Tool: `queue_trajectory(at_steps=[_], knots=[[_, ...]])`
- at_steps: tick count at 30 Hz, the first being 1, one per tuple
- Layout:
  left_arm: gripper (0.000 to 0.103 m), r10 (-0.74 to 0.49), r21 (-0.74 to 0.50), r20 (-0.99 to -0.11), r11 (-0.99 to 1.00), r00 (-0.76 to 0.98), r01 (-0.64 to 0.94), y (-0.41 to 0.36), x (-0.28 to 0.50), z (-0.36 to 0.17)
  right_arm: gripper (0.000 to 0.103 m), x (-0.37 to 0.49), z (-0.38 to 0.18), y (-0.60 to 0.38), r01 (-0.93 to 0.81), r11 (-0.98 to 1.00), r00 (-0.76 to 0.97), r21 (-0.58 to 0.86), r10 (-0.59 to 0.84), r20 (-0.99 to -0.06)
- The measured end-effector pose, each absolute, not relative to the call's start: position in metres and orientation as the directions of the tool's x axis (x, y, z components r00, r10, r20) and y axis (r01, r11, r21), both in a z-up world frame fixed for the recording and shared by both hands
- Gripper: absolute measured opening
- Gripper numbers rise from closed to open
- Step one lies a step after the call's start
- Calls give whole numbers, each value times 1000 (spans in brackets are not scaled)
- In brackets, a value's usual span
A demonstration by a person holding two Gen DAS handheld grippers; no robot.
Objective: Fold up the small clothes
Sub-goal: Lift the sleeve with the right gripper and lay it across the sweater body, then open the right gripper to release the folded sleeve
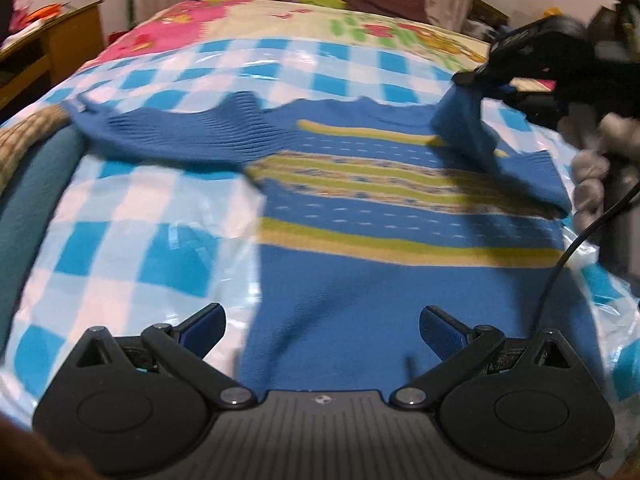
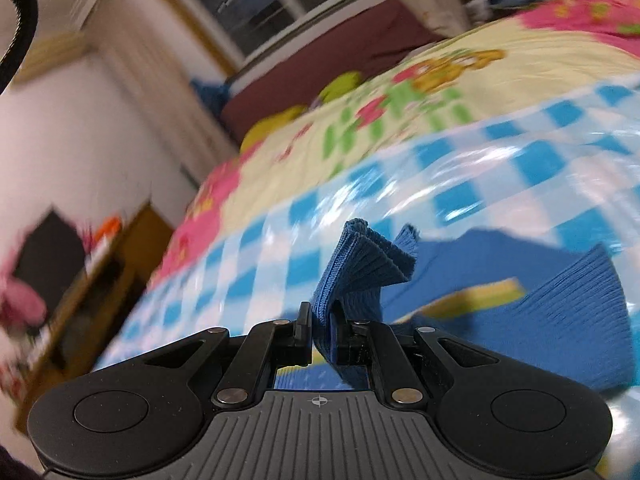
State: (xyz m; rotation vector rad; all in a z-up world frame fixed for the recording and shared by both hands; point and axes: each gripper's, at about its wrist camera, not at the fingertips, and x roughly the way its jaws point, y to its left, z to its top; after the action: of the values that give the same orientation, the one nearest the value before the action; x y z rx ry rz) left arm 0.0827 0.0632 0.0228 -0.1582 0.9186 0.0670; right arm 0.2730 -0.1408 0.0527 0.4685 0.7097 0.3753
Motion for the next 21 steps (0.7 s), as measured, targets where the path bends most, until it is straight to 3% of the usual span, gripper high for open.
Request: queue_trajectory(at_steps=[9,13,19,21], knots=[[103,11,-131,-801,972,598,-194,95,75,6,12,256,9,-39,-355,914,626,197,389,-676],[103,13,-133,-794,972,607,-195,98,74,4,14,242,-3,-17,-431,899,622,75,356,-698],[103,28,-119,-782,974,623,-193,96,72,4,17,231,-10,-16,-444,893,614,68,359,-703],[103,35,-110,-776,975,629,-190,95,71,4,24,227,-10,-18,-455,888,611,61,362,-704]])
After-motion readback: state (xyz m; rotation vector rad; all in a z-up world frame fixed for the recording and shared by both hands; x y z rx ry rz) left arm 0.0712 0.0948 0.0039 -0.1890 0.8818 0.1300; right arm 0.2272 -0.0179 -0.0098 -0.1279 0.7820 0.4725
